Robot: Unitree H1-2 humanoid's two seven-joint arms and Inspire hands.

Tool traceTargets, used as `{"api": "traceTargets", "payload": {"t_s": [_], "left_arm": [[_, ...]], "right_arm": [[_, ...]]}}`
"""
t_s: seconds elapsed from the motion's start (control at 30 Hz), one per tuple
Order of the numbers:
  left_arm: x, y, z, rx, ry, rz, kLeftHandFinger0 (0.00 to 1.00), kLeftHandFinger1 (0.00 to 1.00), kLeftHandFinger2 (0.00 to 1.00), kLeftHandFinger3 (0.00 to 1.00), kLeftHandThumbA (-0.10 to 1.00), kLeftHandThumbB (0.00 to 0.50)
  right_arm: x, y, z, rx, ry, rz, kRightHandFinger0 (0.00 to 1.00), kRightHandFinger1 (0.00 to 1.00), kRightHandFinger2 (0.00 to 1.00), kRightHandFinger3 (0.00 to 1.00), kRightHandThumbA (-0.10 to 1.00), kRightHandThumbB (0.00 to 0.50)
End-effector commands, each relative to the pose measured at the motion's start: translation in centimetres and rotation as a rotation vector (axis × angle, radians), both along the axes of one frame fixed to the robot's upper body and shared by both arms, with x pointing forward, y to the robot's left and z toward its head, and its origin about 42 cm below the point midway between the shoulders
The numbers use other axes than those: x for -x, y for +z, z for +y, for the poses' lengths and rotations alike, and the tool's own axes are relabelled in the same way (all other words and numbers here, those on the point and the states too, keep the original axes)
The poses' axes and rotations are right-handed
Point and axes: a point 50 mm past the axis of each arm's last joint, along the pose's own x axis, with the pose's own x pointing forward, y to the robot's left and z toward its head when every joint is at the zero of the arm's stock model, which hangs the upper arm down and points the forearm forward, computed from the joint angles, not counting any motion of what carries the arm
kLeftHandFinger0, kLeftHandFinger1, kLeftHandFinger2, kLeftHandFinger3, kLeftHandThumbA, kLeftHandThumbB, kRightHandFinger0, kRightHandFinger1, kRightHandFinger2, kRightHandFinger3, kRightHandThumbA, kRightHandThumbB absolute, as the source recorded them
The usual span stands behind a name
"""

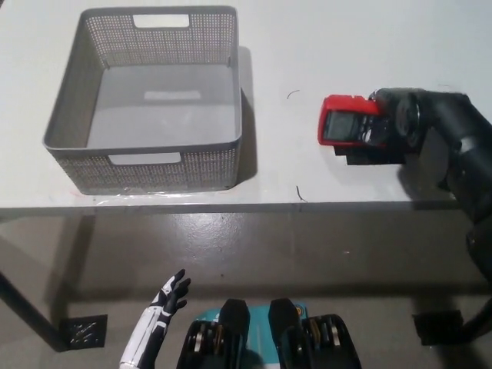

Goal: Use the right hand to pick up a multimeter on the right side and put it into a container on the left side

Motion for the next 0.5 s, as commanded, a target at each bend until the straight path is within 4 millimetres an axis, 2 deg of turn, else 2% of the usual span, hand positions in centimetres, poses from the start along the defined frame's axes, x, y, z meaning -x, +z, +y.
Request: {"api": "traceTargets", "payload": {"t_s": [0.0, 0.03, 0.07, 0.1, 0.13, 0.17, 0.2, 0.27, 0.3, 0.33, 0.47], "left_arm": [[-1.4, 1.3, 0.2, 0.011, -0.021, -0.064, 1.0, 1.0, 1.0, 1.0, 1.0, 0.426], [-1.5, 1.4, 0.2, 0.01, -0.018, -0.065, 1.0, 1.0, 1.0, 1.0, 1.0, 0.422], [-1.5, 1.3, 0.3, 0.008, -0.017, -0.066, 1.0, 1.0, 1.0, 1.0, 1.0, 0.425], [-1.5, 1.3, 0.3, 0.005, -0.02, -0.065, 1.0, 1.0, 1.0, 1.0, 1.0, 0.419], [-1.4, 1.2, 0.2, 0.005, -0.023, -0.063, 1.0, 1.0, 1.0, 1.0, 1.0, 0.418], [-1.4, 1.2, 0.3, 0.003, -0.025, -0.062, 1.0, 1.0, 1.0, 1.0, 1.0, 0.411], [-1.4, 1.2, 0.3, -0.002, -0.024, -0.066, 1.0, 1.0, 1.0, 1.0, 1.0, 0.406], [-1.4, 1.2, 0.4, 0.007, -0.021, -0.062, 1.0, 1.0, 1.0, 1.0, 1.0, 0.399], [-1.4, 1.2, 0.4, 0.006, -0.021, -0.06, 1.0, 1.0, 1.0, 1.0, 1.0, 0.399], [-1.4, 1.2, 0.5, 0.006, -0.023, -0.058, 1.0, 1.0, 1.0, 1.0, 1.0, 0.399], [-1.6, 1.2, 0.5, 0.009, -0.023, -0.057, 1.0, 1.0, 1.0, 1.0, 1.0, 0.413]], "right_arm": [[2.3, -5.6, -6.0, 0.0, -0.051, -0.175, 0.08, 0.3, 0.45, 0.5, -0.09, 0.172], [2.2, -5.3, -6.0, -0.036, -0.058, -0.208, 0.02, 0.13, 0.3, 0.41, -0.1, 0.123], [2.2, -5.3, -6.0, -0.068, -0.064, -0.22, 0.0, 0.17, 0.45, 0.48, -0.1, 0.105], [2.2, -5.2, -6.1, -0.104, -0.072, -0.235, 0.04, 0.34, 0.68, 0.78, -0.1, 0.118], [2.2, -5.2, -6.1, -0.117, -0.074, -0.243, 0.03, 0.4, 0.76, 0.87, -0.1, 0.125], [2.2, -5.1, -6.2, -0.166, -0.085, -0.26, 0.08, 0.48, 0.84, 0.96, -0.1, 0.142], [2.2, -4.9, -6.4, -0.219, -0.097, -0.284, 0.09, 0.5, 0.84, 0.92, -0.1, 0.166], [2.2, -4.7, -6.5, -0.3, -0.118, -0.323, 0.01, 0.44, 0.8, 0.87, -0.1, 0.17], [2.2, -4.6, -6.6, -0.343, -0.136, -0.34, 0.0, 0.42, 0.79, 0.83, -0.1, 0.17], [2.1, -4.5, -6.6, -0.364, -0.143, -0.348, 0.0, 0.44, 0.85, 0.85, -0.1, 0.158], [1.3, -2.3, -6.7, -0.556, -0.231, -0.402, 0.0, 0.45, 0.86, 0.84, -0.1, 0.171]]}}
